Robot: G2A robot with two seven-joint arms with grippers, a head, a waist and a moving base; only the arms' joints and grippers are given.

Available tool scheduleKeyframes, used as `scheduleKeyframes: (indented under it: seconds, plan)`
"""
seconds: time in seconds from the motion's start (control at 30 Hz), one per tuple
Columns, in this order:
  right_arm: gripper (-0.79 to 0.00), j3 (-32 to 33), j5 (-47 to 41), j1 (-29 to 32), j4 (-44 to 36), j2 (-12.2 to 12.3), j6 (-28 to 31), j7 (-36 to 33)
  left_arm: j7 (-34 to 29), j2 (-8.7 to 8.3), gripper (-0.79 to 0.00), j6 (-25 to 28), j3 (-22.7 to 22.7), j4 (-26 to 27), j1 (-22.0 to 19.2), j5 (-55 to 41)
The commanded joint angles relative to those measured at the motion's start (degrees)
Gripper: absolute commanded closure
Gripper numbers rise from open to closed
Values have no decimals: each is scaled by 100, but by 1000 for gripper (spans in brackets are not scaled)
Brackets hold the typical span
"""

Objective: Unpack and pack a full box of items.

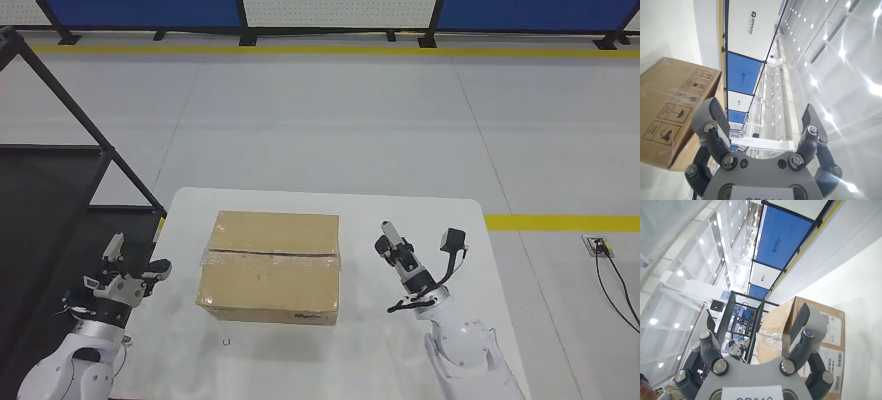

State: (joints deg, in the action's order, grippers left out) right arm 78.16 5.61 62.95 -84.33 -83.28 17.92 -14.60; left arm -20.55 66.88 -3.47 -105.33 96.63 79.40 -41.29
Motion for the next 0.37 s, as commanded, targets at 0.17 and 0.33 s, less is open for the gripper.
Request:
scheduleKeyframes:
  seconds: [0.17,0.33]
  plan:
    - [-784,-5,-3,-4,3,-1,-16,-27,-2,0,-785,-1,4,3,1,3]
    - [-785,-5,-4,-4,3,-1,-16,-28,-3,0,-784,0,4,3,1,3]
